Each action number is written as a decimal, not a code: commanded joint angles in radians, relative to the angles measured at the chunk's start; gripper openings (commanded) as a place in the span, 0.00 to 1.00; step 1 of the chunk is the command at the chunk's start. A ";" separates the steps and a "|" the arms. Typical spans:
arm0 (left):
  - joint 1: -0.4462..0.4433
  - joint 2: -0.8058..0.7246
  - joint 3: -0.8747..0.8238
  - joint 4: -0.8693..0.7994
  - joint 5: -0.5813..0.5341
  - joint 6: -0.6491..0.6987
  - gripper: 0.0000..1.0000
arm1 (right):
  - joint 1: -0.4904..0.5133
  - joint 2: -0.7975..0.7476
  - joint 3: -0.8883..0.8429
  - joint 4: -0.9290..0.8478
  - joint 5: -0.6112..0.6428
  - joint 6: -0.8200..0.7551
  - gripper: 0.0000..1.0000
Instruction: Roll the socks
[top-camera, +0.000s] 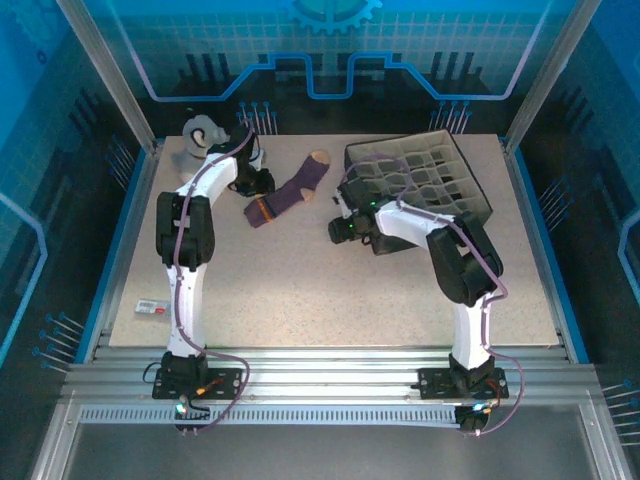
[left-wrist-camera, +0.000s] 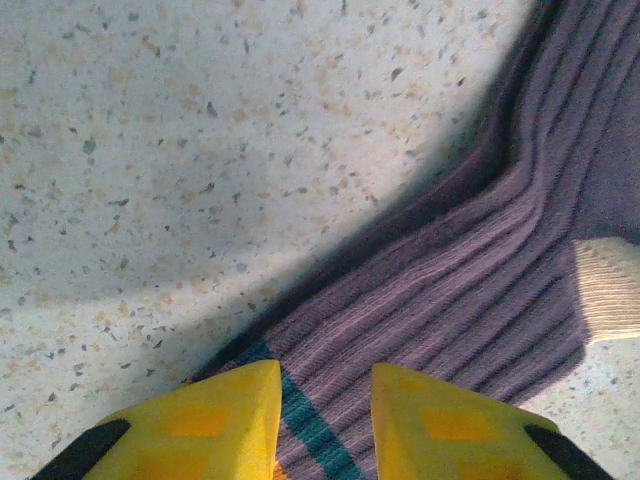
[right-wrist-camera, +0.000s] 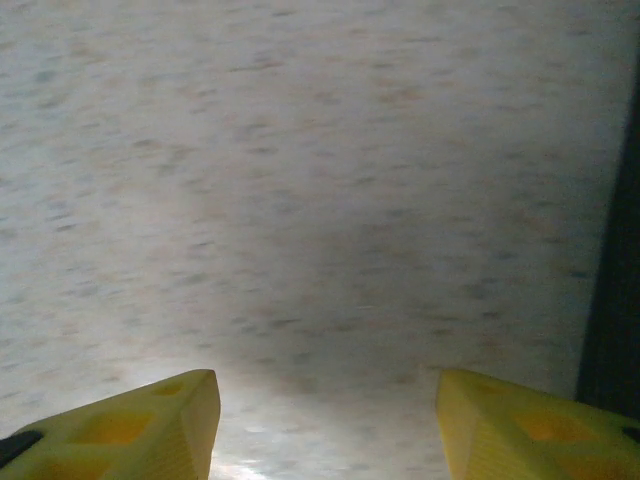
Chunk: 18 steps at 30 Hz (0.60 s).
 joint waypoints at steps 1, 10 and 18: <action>0.005 -0.005 0.001 -0.040 0.003 -0.009 0.26 | -0.055 0.011 0.021 -0.037 0.019 -0.047 0.59; -0.025 -0.062 -0.054 -0.091 -0.022 -0.068 0.25 | -0.065 -0.082 -0.038 -0.004 -0.044 -0.038 0.58; -0.042 -0.150 -0.136 -0.093 -0.068 -0.085 0.26 | 0.036 -0.060 0.042 -0.008 -0.030 -0.035 0.58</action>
